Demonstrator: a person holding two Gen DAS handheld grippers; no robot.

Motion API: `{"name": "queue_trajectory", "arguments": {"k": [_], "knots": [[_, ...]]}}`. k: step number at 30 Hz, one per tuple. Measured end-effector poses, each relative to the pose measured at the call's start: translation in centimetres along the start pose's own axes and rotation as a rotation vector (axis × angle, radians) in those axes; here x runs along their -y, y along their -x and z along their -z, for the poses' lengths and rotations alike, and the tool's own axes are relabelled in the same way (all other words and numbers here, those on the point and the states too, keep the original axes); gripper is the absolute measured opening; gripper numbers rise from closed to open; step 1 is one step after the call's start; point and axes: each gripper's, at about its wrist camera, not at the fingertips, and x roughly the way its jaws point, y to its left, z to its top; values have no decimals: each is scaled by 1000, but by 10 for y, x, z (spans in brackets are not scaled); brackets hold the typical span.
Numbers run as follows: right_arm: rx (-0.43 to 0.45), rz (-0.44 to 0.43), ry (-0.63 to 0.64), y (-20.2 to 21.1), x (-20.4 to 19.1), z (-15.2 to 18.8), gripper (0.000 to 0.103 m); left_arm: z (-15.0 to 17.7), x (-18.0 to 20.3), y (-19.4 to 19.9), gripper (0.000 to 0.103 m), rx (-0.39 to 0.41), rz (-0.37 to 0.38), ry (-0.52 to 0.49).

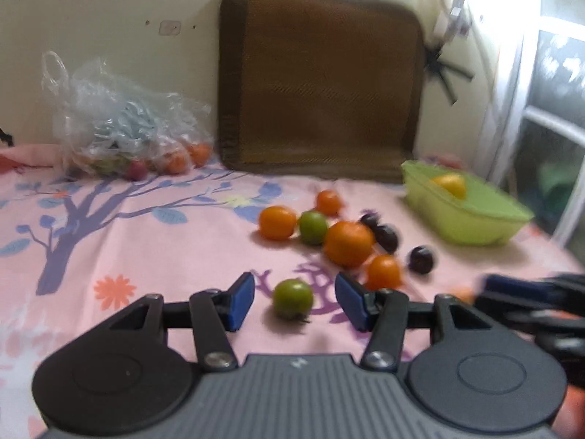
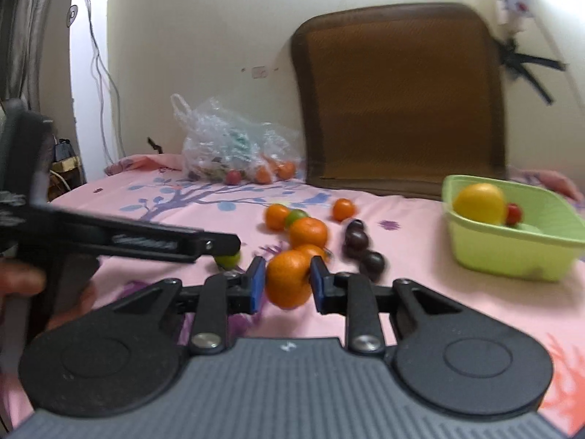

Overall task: Organize fruits
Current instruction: 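Grasp a green tomato with the left gripper while the right grasps a tangerine, then carry both fruits into the basket and open both grippers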

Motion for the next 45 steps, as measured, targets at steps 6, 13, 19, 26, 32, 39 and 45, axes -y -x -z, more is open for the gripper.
{"name": "queue_trajectory", "arguments": {"k": [6,13,19,26,32,39,45], "knots": [[13,65,-72,25,23,11,23,2,0,-7,26,-45,-7,9],[9,72,-89,28,25,17,24,17,25,22,26,-46,150,48],[31,118,-46,39,25,26,24,23,56,31,26,-61,282,44],[-7,113,-142,58,47,40,44,28,86,35,26,-80,384,-6],[-56,50,-160,55,43,45,44,36,88,28,26,-117,361,7],[-28,65,-190,61,49,46,32,29,102,23,26,-127,392,-9],[-27,175,-219,73,74,51,32,25,141,1,26,-172,452,-64]]}}
